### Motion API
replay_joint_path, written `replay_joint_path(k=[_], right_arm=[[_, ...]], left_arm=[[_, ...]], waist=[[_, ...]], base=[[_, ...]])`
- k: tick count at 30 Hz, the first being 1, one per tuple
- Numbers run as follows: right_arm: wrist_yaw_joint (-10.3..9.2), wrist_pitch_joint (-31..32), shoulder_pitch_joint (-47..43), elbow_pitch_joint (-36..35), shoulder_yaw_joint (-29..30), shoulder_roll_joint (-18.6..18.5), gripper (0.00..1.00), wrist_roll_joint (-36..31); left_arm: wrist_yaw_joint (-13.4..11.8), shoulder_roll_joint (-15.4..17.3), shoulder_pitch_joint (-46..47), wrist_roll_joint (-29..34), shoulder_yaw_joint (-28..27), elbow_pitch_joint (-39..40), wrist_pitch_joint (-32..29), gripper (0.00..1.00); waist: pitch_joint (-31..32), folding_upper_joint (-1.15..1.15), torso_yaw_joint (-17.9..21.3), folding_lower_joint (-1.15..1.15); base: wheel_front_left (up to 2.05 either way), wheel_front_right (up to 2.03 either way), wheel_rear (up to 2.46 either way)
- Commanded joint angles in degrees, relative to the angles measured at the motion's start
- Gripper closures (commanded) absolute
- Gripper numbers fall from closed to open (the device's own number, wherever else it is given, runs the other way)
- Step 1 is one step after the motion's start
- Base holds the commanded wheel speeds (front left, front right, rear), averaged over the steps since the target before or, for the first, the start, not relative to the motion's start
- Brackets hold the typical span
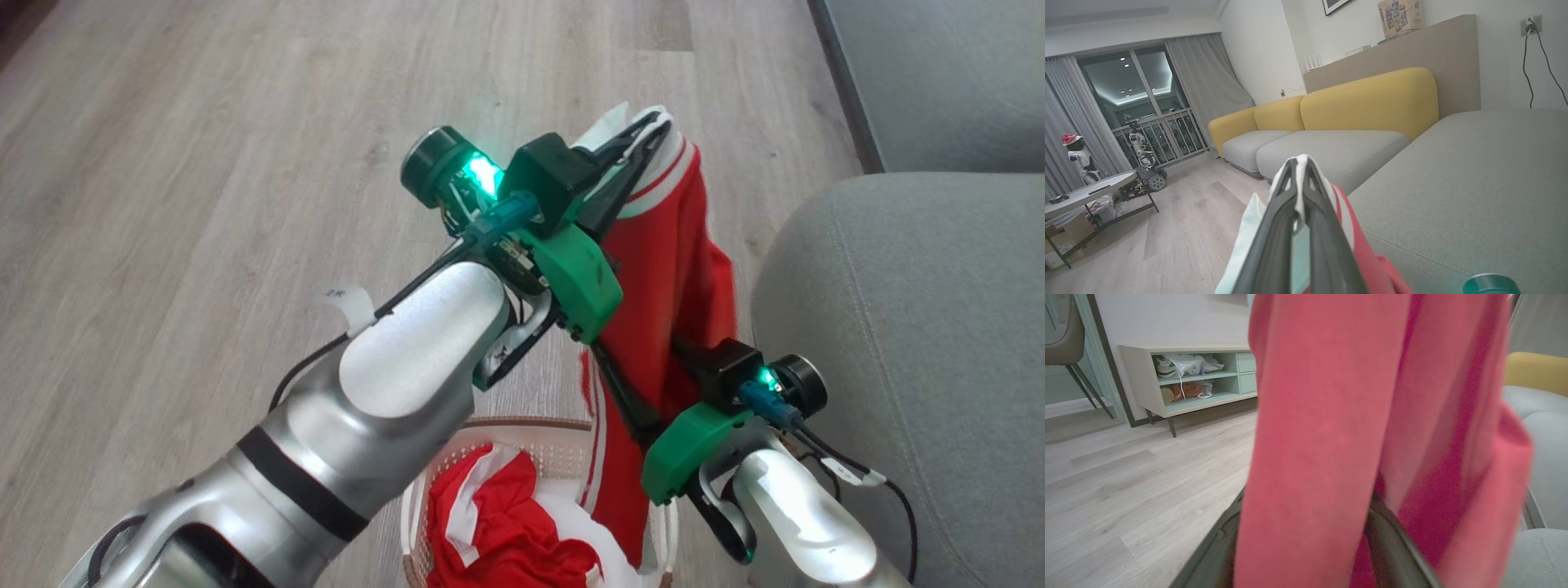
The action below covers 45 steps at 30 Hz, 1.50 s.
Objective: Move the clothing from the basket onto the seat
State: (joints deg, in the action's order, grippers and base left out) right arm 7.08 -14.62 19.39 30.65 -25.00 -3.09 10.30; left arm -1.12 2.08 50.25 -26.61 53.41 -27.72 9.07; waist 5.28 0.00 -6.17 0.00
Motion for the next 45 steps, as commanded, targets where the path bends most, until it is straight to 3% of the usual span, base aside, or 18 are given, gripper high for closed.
replay_joint_path(k=[1,3,12,14,15,16,25,33,45], right_arm=[[0.41,-0.4,3.1,-1.2,-1.2,0.2,0.44,0.8],[0.41,-0.4,3.6,-0.7,-1.8,0.2,1.00,1.3],[0.41,-0.4,3.1,-3.1,0.0,0.2,1.00,1.6],[0.41,-0.4,2.9,-3.5,0.3,0.2,1.00,1.6],[0.41,-0.4,2.8,-3.7,0.6,0.2,1.00,1.6],[0.41,-0.4,2.8,-3.9,1.0,0.2,1.00,1.6],[0.41,-0.4,2.5,-5.1,6.0,0.2,1.00,-0.6],[0.41,-0.4,1.8,-6.4,11.5,0.2,1.00,-4.1],[0.41,-0.4,-1.1,-9.9,18.2,0.1,1.00,-9.9]], left_arm=[[-0.7,0.8,4.3,-0.9,-1.5,1.9,-0.1,1.00],[-1.3,0.8,4.6,-1.8,-0.3,1.9,0.1,1.00],[-3.5,0.8,3.4,-4.4,0.7,-2.3,2.5,1.00],[-3.6,0.8,2.4,-5.0,0.2,-3.7,3.3,0.57],[-3.7,0.8,1.8,-5.4,-0.1,-4.4,3.7,0.21],[-3.7,0.9,1.2,-5.9,-0.5,-5.1,4.0,0.00],[-3.0,1.7,-4.8,-8.5,-3.2,-10.2,5.6,0.00],[-2.1,2.2,-9.4,-7.7,-4.4,-10.3,5.9,0.00],[-1.6,2.2,-19.4,-2.3,-7.9,-3.7,5.9,0.00]], waist=[[0.2,0.00,-0.5,0.00],[0.3,0.00,-0.8,0.00],[0.5,0.00,-0.6,0.00],[0.4,0.00,-0.2,0.00],[0.4,0.00,0.1,0.00],[0.4,0.00,0.3,0.00],[-0.5,0.00,2.2,0.00],[-1.1,0.00,5.1,0.00],[-2.4,0.00,15.2,0.00]], base=[[0.00,0.00,0.00],[0.00,0.00,0.00],[0.00,0.00,0.00],[0.00,0.00,0.00],[0.00,0.00,0.00],[0.00,0.00,0.00],[0.00,0.00,0.00],[0.00,0.00,0.00],[0.00,0.00,0.00]])
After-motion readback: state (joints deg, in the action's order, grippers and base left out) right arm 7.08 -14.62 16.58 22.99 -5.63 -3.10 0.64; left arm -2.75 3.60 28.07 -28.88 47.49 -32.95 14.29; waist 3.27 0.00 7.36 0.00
